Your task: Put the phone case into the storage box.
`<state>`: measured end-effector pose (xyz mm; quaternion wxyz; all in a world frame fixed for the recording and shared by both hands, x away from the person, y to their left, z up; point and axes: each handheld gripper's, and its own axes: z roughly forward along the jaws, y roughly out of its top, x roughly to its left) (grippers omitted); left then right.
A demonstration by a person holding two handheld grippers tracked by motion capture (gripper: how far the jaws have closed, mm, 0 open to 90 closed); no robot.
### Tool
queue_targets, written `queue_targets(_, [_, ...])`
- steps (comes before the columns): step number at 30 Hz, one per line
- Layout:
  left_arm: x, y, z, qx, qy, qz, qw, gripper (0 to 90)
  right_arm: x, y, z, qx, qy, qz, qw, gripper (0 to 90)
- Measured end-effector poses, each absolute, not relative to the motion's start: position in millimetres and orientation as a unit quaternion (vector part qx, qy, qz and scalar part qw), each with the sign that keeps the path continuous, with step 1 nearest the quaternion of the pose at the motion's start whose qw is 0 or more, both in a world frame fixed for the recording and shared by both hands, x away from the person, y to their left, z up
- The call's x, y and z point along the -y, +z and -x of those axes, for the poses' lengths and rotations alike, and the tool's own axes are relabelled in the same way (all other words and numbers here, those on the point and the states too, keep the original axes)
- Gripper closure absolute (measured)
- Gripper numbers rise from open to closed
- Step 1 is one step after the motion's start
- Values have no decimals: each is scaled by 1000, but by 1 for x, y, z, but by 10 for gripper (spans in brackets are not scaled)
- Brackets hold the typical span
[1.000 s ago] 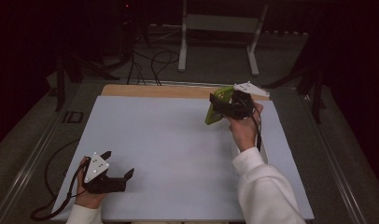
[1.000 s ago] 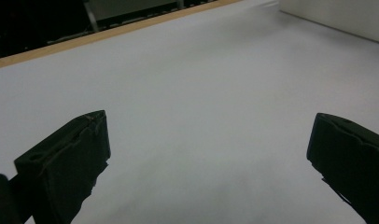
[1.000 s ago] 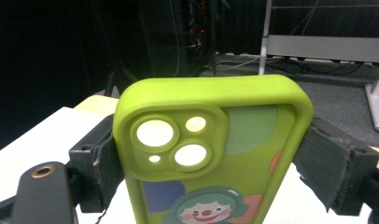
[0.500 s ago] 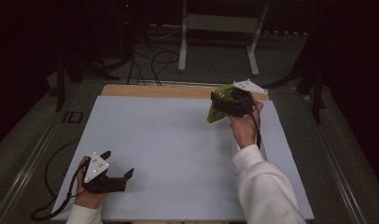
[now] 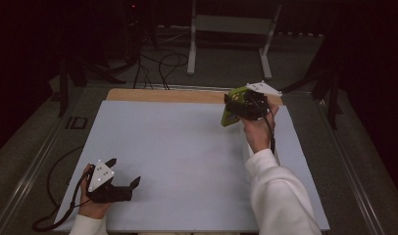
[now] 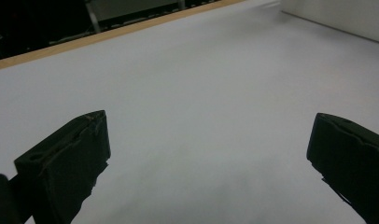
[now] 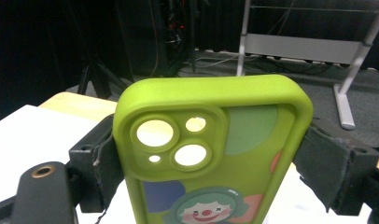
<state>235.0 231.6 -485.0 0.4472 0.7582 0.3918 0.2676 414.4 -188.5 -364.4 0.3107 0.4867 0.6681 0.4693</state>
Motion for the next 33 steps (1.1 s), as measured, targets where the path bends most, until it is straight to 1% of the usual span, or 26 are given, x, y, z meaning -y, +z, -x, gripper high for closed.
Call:
queue_targets(11, [-231, -485, -235, -391, 268, -759, 447, 1, 195, -366, -419, -661, 464, -500, 313, 163])
queue_targets(33, [-230, -486, -235, -391, 267, -759, 446, 1, 211, -364, -422, -642, 451, -524, 333, 163])
